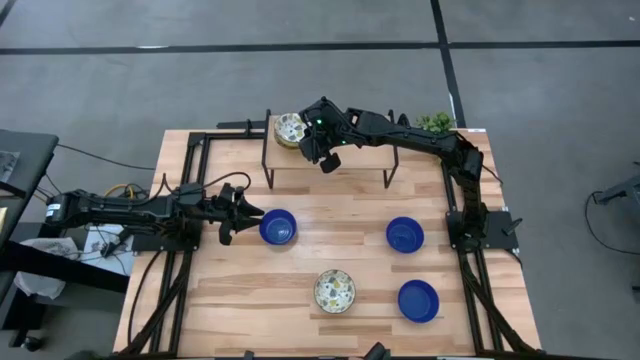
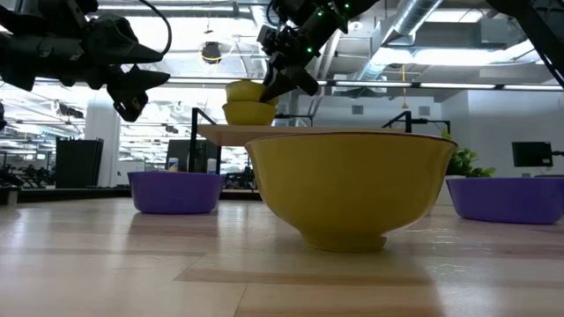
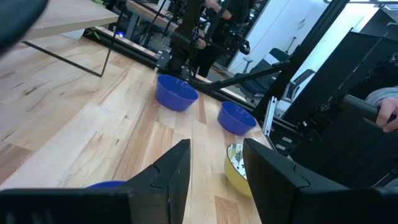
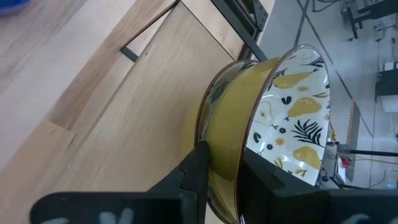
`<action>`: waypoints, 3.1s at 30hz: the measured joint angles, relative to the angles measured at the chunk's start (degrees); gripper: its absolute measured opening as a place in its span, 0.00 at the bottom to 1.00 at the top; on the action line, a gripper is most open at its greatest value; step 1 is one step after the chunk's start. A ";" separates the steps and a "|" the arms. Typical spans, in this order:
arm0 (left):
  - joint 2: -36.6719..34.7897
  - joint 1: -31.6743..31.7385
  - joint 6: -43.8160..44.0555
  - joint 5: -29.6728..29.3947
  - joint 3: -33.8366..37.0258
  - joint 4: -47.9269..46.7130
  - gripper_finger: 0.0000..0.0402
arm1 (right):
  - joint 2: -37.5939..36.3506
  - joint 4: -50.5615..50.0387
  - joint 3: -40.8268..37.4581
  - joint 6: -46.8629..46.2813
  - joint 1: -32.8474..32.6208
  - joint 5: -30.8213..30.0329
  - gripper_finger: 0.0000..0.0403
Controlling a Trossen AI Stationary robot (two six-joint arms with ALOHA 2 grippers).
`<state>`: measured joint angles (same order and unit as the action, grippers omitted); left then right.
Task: Pick & Place Mini bowls
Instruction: Stack the top yellow bowl on the yellow bowl on the shelf
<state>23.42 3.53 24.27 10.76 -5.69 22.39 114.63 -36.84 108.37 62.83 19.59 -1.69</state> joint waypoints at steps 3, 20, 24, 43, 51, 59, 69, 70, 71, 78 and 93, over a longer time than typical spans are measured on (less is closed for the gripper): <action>0.00 0.00 0.00 0.01 0.00 0.00 0.36 | 0.00 0.00 -0.02 -0.17 0.00 -0.01 0.14; 0.00 0.00 0.00 0.01 0.00 0.00 0.36 | 0.00 0.37 -0.02 -2.80 0.04 -1.01 0.14; 0.00 0.00 0.00 -0.01 0.00 0.00 0.36 | 0.00 0.84 -0.02 -2.83 0.04 -1.14 0.14; 0.00 0.00 0.00 0.00 0.00 -0.01 0.36 | -0.04 2.19 0.00 -3.02 -0.44 -0.63 0.14; 0.00 0.00 0.00 0.01 0.00 -0.02 0.36 | -0.04 0.35 0.00 -3.00 0.05 0.19 0.14; 0.00 -0.02 0.00 0.01 0.00 -0.02 0.36 | -0.04 -0.48 0.01 -2.96 0.15 0.29 0.14; 0.00 0.00 0.00 0.01 0.00 -0.02 0.36 | -0.04 -0.26 0.01 -2.80 0.20 0.37 0.23; 0.00 0.00 0.00 0.01 0.01 -0.02 0.36 | -0.04 -0.22 0.01 -2.77 0.20 0.35 0.25; 0.00 0.00 0.00 0.01 0.00 -0.02 0.36 | -0.04 -0.24 0.01 -2.55 0.20 0.23 0.27; 0.00 0.00 0.00 -0.01 0.00 0.09 0.36 | -0.04 -0.31 0.01 0.59 0.20 -0.83 0.40; 0.00 0.00 -0.01 0.01 0.00 0.18 0.36 | -0.04 0.33 0.01 2.11 -2.22 -5.99 0.46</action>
<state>23.42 3.52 24.27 10.76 -5.69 22.57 114.59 -36.51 108.38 64.95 17.37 -7.68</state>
